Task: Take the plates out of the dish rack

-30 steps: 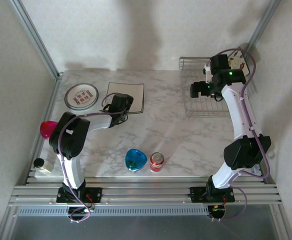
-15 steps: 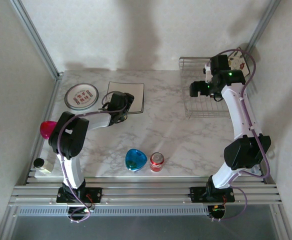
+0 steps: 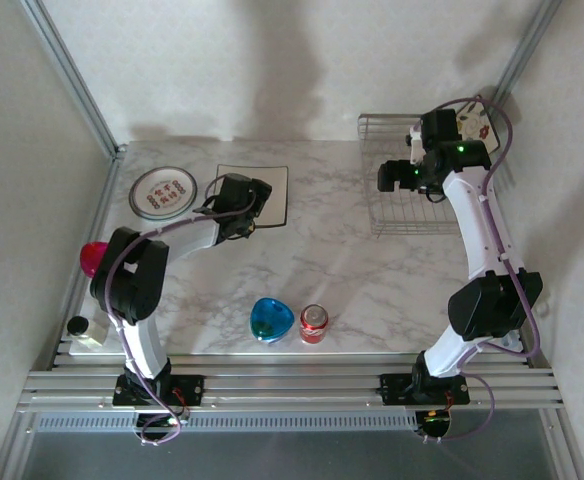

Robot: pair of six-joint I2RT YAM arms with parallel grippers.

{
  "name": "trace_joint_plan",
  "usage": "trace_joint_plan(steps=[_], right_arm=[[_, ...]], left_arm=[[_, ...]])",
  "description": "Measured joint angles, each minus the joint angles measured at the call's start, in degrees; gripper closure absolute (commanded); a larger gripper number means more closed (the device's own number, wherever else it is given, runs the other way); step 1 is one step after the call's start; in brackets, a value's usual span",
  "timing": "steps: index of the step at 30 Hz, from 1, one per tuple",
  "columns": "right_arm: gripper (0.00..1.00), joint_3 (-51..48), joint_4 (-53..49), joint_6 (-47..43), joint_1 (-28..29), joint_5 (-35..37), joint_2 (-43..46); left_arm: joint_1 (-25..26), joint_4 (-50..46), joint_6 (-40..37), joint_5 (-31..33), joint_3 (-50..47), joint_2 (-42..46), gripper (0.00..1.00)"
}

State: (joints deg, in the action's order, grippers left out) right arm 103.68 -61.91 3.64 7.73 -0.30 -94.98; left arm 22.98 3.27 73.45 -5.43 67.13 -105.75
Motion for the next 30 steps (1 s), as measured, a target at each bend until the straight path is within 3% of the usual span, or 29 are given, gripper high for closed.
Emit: trace_joint_plan(steps=[4,7,12,17,24,30], right_arm=[[0.01,0.0,0.0,0.0,-0.1,0.1,0.1],[0.01,1.3,-0.5,0.0,-0.8,0.3,-0.2],[0.01,7.2,-0.8,-1.0,-5.3,0.9,-2.0],[0.01,10.6,0.0,-1.8,-10.4,1.8,-5.6],[0.01,24.3,-2.5,-3.0,-17.8,1.6,-16.2],[0.01,34.1,-4.5,-3.1,-22.5,1.6,-22.5]], left_arm=[[0.0,-2.7,-2.0,0.9,0.1,2.3,0.0],[0.0,-7.0,-7.5,4.5,2.3,5.0,0.0],[-1.1,-12.5,-25.9,11.3,12.1,9.2,0.0],[-6.5,-17.7,-45.5,10.6,20.0,13.8,0.0],[-12.2,-32.0,-66.5,10.0,34.5,8.9,0.0],[-14.8,-38.1,-75.8,8.6,36.0,3.4,0.0]])
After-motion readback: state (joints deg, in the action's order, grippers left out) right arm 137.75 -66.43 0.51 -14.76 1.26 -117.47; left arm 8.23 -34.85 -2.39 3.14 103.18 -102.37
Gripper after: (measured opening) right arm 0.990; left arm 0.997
